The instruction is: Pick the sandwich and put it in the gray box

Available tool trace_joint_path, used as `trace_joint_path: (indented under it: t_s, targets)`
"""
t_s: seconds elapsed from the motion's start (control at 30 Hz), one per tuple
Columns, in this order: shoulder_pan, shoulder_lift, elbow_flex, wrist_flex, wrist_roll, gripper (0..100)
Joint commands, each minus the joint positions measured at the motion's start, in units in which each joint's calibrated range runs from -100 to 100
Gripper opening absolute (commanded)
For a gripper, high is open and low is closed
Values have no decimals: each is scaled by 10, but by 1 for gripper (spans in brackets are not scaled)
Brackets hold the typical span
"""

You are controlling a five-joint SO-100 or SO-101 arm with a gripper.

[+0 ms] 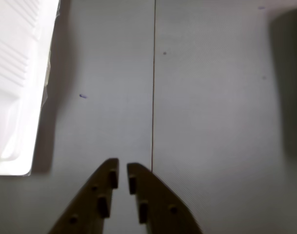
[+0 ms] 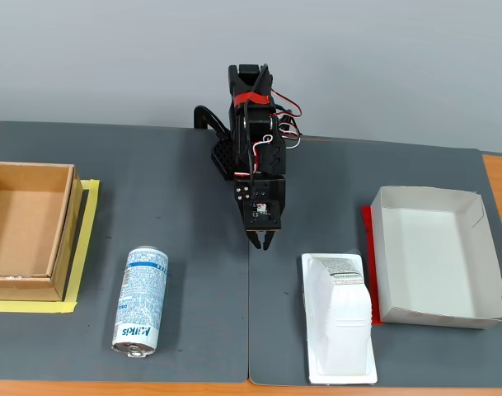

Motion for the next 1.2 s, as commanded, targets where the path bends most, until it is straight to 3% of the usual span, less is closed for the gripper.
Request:
trace_joint_path:
  t_s: [0.0, 0.23, 0.67, 1.17]
  targets:
    - [-3, -4, -3, 0, 3, 2]
    - [-34, 20, -53, -2, 3, 2]
    - [-95, 244, -239, -28, -4, 2]
    - [-203, 478, -522, -66, -83, 2]
